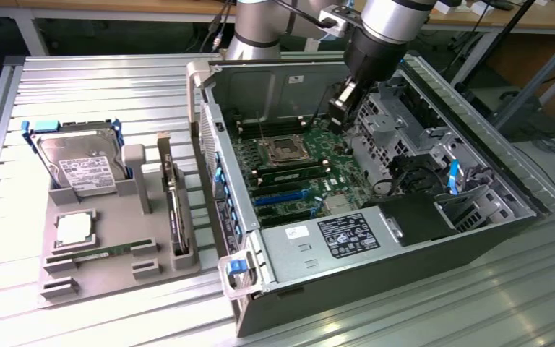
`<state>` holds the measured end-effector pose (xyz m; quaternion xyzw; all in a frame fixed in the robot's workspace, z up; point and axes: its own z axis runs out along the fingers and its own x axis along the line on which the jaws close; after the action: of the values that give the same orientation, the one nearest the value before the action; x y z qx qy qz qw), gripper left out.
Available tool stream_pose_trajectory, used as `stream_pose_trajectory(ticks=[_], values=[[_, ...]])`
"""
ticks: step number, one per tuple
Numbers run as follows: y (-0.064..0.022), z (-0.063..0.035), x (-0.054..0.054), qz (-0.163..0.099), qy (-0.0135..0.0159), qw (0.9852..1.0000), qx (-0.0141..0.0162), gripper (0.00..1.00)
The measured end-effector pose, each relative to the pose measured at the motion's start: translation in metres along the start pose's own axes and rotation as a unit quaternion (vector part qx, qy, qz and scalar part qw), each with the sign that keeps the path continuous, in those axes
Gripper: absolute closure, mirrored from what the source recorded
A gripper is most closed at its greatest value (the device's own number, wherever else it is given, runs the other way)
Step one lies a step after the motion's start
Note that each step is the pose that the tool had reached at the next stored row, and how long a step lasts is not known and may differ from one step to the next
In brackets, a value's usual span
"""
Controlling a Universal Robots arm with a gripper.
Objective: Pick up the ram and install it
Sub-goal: 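Press down the ram until it locks into place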
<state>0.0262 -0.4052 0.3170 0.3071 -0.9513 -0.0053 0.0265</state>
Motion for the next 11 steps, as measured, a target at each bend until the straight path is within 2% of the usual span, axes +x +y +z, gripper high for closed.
stream_pose_trajectory(ticks=[1, 2, 5, 7, 8, 9, 10, 11], values=[[0.0, 0.0001, -0.0001, 0.006, 0.0035, 1.0, 0.006, 0.89], [0.0003, 0.0001, -0.0003, 0.012, 0.0041, 0.9999, 0.0067, 0.89], [0.0005, 0.0003, -0.0003, 0.042, 0.0024, 0.9991, 0.004, 0.89], [0.0005, 0.0007, -0.0003, 0.054, -0.0003, 0.9986, -0.0003, 0.89], [0.0006, 0.0008, -0.0003, 0.056, -0.0028, 0.9984, -0.0042, 0.89], [0.0008, 0.0009, 0.0, 0.059, -0.0089, 0.9981, -0.0136, 0.89], [0.0009, 0.001, 0.0001, 0.063, -0.0115, 0.9978, -0.0174, 0.89], [0.001, 0.0012, 0.0001, 0.072, -0.0118, 0.9972, -0.0178, 0.89]])
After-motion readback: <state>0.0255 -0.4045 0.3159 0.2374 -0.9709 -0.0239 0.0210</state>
